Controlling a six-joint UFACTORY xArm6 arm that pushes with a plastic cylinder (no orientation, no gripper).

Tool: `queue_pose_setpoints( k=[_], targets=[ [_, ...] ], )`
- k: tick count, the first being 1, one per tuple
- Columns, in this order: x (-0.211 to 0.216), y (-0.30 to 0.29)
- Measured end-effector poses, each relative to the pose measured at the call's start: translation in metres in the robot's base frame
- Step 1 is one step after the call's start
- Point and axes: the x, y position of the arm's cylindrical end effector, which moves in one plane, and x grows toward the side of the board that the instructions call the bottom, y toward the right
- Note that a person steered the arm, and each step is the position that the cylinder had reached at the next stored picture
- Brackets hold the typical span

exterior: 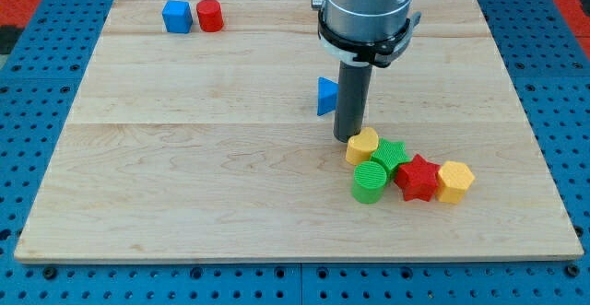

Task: Move the blue triangle closer to the green star

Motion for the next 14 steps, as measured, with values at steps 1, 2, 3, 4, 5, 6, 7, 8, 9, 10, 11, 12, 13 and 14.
queue_pose_setpoints(
  k=[1, 2, 3, 4, 5, 6, 7, 8, 9, 10, 11, 12, 13, 14],
  targets=[
    [0.002, 0.000],
    [0.006, 0.004],
    [-0.010, -0.006],
    [-0.014, -0.029],
    [-0.008, -0.073],
    [-0.050, -0.082],
    [-0.065, -0.048],
    [-0.042, -0.025],
    [-0.045, -0.016],
    [-0.070, -0.017],
    [-0.085, -0.009],
    [-0.093, 0.000],
    [-0.066, 0.009],
    [-0.029, 0.017]
  ],
)
